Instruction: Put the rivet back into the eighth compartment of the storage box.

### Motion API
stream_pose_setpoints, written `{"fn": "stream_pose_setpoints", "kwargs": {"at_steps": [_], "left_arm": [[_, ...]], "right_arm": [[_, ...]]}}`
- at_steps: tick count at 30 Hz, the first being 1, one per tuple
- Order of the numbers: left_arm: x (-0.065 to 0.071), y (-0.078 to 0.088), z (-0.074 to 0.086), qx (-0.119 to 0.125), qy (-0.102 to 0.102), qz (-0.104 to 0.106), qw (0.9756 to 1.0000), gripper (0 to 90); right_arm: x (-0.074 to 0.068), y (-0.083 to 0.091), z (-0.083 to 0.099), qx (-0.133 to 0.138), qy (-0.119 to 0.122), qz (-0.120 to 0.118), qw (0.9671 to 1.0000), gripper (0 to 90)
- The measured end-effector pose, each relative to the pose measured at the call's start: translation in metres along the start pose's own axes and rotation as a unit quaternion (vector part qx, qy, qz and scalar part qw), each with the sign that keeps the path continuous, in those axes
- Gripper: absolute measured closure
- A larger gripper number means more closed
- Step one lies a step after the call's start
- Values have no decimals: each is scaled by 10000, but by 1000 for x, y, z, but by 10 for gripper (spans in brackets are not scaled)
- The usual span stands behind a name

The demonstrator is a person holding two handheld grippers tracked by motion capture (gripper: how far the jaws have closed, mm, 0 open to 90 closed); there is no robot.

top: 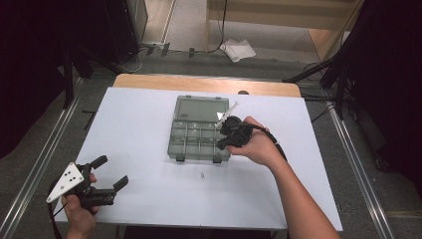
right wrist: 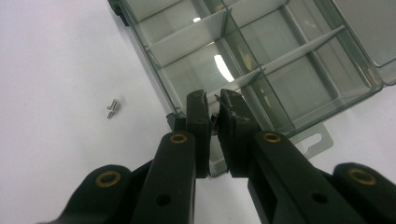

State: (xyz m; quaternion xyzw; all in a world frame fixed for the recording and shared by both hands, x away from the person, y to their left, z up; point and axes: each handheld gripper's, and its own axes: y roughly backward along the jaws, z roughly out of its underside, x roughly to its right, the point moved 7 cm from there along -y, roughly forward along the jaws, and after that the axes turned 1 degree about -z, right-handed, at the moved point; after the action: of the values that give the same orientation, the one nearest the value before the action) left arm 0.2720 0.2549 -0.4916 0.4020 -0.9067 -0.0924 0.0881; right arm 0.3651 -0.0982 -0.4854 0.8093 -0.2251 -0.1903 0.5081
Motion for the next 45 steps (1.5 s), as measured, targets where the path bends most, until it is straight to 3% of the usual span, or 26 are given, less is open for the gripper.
{"fn": "stream_pose_setpoints", "kwargs": {"at_steps": [30,33,39,45], "left_arm": [[-1,1,-1,32,55,-3,10000,0],[-1,1,-1,32,55,1,10000,0],[0,0,0,24,29,14,10000,0],[1,0,0,4,12,15,10000,0]], "right_arm": [[9,-24,4,-265,-14,241,9994,803],[9,-21,3,-146,-131,255,9995,696],[7,-8,3,178,-175,21,9997,453],[-8,-7,8,80,-89,-60,9999,63]]}}
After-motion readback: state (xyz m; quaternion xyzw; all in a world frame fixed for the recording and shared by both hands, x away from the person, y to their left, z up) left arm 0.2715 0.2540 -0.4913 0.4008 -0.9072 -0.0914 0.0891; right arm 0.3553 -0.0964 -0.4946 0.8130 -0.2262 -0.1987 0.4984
